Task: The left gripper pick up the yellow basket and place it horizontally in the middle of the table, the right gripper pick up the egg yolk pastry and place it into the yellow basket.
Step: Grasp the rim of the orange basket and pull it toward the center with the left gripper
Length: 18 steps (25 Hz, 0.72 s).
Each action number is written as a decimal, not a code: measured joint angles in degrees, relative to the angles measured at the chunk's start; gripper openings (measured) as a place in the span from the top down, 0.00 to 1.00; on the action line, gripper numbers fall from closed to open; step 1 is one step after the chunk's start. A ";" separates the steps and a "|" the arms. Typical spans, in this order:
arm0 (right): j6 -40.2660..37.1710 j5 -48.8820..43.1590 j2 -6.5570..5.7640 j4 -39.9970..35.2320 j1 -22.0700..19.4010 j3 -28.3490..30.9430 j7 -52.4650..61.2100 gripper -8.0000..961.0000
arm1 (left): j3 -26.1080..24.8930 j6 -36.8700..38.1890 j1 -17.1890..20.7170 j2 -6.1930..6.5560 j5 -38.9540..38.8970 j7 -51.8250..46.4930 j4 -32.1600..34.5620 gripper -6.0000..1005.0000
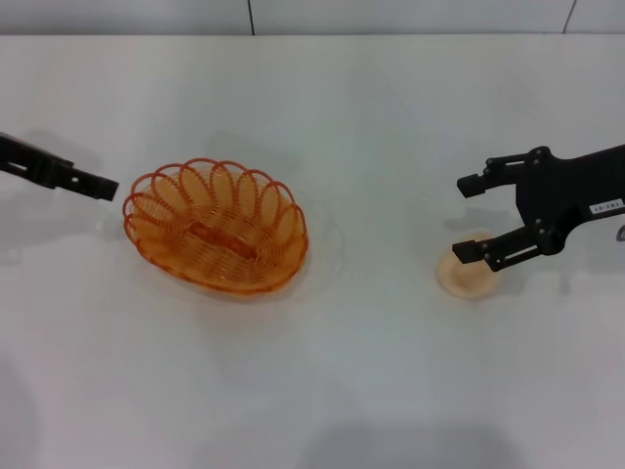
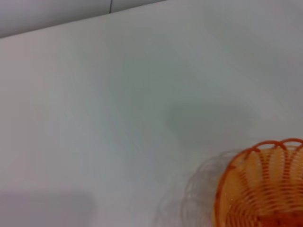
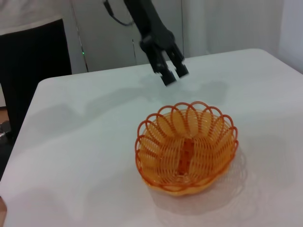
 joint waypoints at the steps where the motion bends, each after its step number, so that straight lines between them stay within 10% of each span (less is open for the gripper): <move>1: -0.02 0.00 0.06 -0.05 0.05 -0.01 -0.02 0.09 | 0.03 -1.40 -0.74 -0.12 0.76 0.20 -1.47 0.20; 18: 0.08 -0.32 0.65 -0.15 0.07 -0.03 -0.73 0.09 | 1.73 -13.13 -3.95 -3.89 3.54 2.30 -12.11 0.21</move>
